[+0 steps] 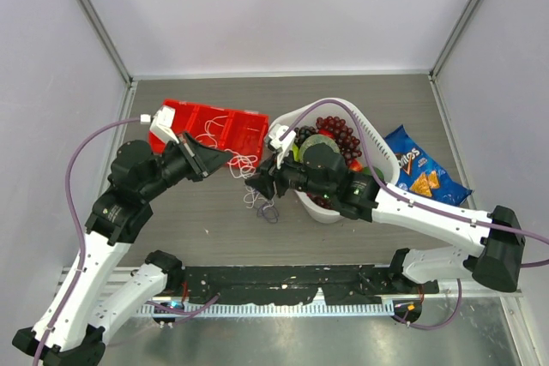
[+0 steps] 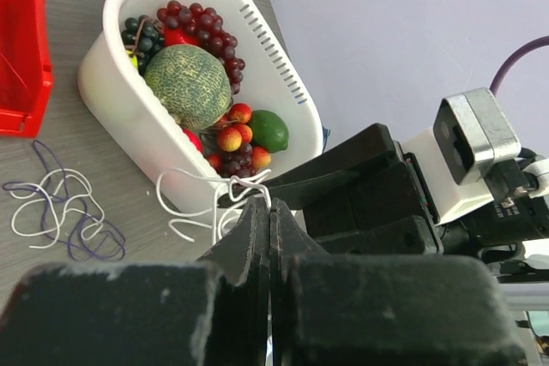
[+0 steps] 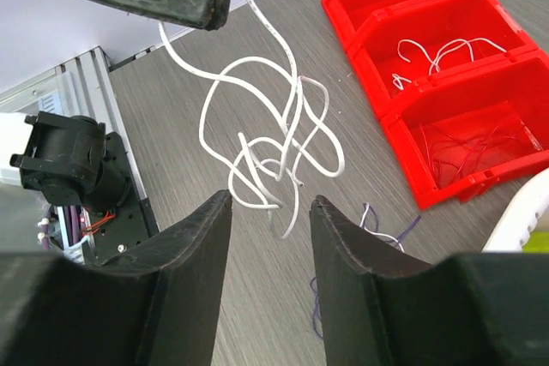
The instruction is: Untangle the cables
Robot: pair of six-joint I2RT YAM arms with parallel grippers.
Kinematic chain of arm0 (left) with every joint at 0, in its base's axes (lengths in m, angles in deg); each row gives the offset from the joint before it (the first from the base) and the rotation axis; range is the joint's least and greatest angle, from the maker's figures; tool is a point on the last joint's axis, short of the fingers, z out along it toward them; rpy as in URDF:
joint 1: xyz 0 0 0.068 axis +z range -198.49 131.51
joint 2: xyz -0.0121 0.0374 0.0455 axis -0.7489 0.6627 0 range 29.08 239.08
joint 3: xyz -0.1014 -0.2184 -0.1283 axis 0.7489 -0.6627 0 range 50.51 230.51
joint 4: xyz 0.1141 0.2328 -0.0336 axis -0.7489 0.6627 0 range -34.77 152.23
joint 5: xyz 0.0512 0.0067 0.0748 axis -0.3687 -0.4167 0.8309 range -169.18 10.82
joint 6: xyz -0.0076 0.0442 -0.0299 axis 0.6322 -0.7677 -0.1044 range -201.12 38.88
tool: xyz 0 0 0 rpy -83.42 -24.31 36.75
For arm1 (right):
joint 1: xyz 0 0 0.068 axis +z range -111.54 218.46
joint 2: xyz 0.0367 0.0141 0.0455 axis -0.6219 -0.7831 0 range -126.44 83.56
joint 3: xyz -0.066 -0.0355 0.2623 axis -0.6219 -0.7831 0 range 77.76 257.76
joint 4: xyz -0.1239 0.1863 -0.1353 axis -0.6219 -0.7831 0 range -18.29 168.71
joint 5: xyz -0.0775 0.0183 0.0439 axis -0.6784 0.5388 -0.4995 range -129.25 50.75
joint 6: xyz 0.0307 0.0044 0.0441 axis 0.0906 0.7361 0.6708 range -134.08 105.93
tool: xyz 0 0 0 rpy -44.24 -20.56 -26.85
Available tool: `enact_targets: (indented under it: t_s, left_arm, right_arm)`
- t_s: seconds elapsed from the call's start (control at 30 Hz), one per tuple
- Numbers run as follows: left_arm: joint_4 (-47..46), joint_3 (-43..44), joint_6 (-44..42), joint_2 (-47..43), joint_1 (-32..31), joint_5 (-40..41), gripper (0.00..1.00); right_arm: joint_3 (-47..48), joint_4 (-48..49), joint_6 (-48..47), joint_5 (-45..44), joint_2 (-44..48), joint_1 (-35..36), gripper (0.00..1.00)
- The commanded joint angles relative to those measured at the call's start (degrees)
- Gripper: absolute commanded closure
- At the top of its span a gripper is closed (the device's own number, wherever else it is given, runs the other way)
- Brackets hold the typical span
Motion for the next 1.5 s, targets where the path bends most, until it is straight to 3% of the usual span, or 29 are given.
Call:
enact_targets:
  t_s: [0.0,0.03,0.07,0.13,0.2,0.3,0.47,0.53,0.6,0.67,0.83,1.0,1.17,1.33,1.47]
  left_arm:
    - [-3.5,1.7,1.4,0.4,-0.1,-2.3,1.0]
    - [-3.6,1.8,1.5,0.5,-0.1,-2.7,1.0]
    - [-3.7,1.8,1.6,0.7,-0.1,-2.8,1.0]
    - [-3.8,1.7,1.7,0.9,-0.1,-3.0,1.0]
    - [-3.9,1.6,1.6,1.0,0.0,-3.0,0.98]
    - [-4.2,1.8,1.2,1.0,-0.1,-3.0,0.76]
    - [-5.0,1.9,-1.7,-0.3,-0.1,-2.9,0.19]
    - [-4.4,1.8,-4.8,-1.6,0.1,-1.5,0.09]
    - [-3.9,0.0,-6.4,-3.7,0.0,1.6,0.07]
    - [-3.9,-3.0,-5.2,-5.6,-0.1,4.4,0.19]
    - [-14.7,-15.9,2.8,-9.9,-0.1,-0.9,0.26]
    - [-46.0,-29.9,15.8,-10.0,-0.1,-8.8,0.14]
    - [-65.9,-33.0,24.0,-4.4,-0.1,-15.3,0.08]
    - [-79.1,-33.0,29.6,0.0,-0.9,-19.0,0.04]
    - [-79.8,-31.5,28.9,2.5,-3.3,-19.6,0.03]
  right_arm:
    - [0.2,4.9,-1.0,-1.2,-0.5,-0.1,0.62]
    - [0.2,5.2,-0.9,-1.0,-0.6,-0.1,0.68]
    - [0.3,5.5,-0.4,-1.0,-0.6,-0.1,0.82]
    - [0.2,6.2,0.3,-1.2,-0.4,-0.1,0.99]
    - [-0.4,6.7,1.4,-1.2,0.1,-0.1,0.99]
    - [-2.6,9.6,4.5,0.3,2.3,-0.5,0.99]
    - [-10.1,20.4,15.7,11.0,7.3,-5.3,0.99]
    - [-13.2,26.2,21.7,17.1,8.6,-8.8,0.99]
    - [-15.7,33.3,28.0,25.1,9.1,-12.2,0.99]
    - [-16.7,39.1,33.7,30.9,9.2,-14.2,0.99]
    - [-19.4,52.8,45.7,39.8,9.7,-15.6,0.99]
    - [-21.1,71.0,58.2,44.7,8.1,-15.7,0.99]
    - [-22.0,76.4,61.9,46.0,6.2,-15.7,0.99]
    - [-22.4,77.6,62.6,45.3,5.5,-15.8,0.99]
    - [-21.7,79.0,63.7,45.4,4.2,-15.7,0.99]
